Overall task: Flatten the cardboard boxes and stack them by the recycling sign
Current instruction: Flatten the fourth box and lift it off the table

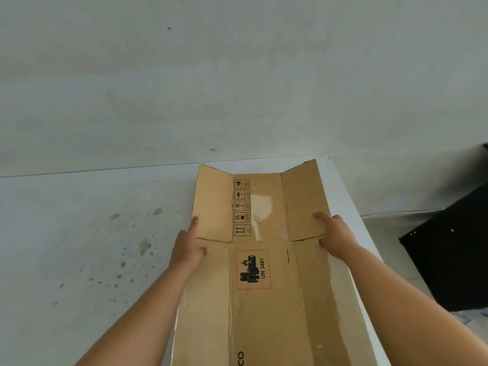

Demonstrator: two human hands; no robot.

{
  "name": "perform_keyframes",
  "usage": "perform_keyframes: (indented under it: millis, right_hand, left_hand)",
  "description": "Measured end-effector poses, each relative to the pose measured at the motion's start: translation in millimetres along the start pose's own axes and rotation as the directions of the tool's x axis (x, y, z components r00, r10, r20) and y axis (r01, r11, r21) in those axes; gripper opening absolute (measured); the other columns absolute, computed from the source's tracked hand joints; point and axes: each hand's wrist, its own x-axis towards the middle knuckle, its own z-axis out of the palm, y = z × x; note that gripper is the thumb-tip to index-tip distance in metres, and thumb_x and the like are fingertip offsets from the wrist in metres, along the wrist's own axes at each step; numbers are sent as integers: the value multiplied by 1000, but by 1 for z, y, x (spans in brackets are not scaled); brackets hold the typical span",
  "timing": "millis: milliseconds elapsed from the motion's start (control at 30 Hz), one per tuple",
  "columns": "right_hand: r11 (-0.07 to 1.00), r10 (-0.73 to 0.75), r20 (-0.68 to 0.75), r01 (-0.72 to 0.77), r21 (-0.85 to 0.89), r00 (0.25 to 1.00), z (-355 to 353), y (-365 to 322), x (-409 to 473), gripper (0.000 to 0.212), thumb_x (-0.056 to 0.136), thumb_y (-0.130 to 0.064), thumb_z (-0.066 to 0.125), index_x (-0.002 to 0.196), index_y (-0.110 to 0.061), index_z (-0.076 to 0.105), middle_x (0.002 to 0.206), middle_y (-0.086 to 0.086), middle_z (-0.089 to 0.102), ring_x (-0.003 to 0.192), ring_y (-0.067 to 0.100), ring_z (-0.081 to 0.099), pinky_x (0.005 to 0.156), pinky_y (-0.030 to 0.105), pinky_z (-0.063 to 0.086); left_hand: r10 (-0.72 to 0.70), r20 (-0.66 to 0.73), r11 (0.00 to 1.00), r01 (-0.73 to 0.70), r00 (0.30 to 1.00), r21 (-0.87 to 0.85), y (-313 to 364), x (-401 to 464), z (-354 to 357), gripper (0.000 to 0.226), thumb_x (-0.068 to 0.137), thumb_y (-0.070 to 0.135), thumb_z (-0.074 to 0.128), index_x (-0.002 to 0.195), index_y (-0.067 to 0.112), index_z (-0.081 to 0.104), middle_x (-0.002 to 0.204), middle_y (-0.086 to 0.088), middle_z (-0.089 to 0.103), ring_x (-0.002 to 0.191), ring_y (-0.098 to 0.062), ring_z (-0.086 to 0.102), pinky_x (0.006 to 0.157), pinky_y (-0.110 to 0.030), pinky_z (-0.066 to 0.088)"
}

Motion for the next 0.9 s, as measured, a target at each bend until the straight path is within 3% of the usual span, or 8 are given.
perform_keyframes:
  millis: [233,467,567,900]
  right_hand:
    - [986,-92,-145,111,128,985,20,-75,-61,72,84,0,59,143,-31,32,116,4,36,91,23,52,83,34,50]
    - [942,-237,-274,289,170,932,19,-160,-99,68,86,-2,59,143,-30,34,117,4,39,92,21,50,84,30,45]
    - [911,-303,-328,373,174,895,6,-197,-104,66,87,-4,58,142,-31,33,118,3,39,94,19,48,88,32,46]
    - [802,-420,-516,571,173,746,-52,-313,-80,65,88,-6,58,138,-38,33,114,-3,39,92,17,53,81,30,46]
  left_hand:
    - [117,-34,992,-119,993,-46,-60,-25,-100,88,84,12,67,149,32,11,144,-13,38,128,-29,41,98,-29,35]
    - [211,-265,954,-257,941,-153,-106,-54,-197,85,77,9,74,145,33,30,123,-4,55,100,-17,50,84,-24,38]
    - [216,-375,934,-303,901,-191,-113,-57,-229,84,75,8,76,143,33,34,107,-2,52,94,-17,50,81,-23,36]
    - [301,-641,862,-489,706,-133,-95,-5,-338,81,78,7,73,142,37,34,104,-1,52,98,-14,48,86,-25,36]
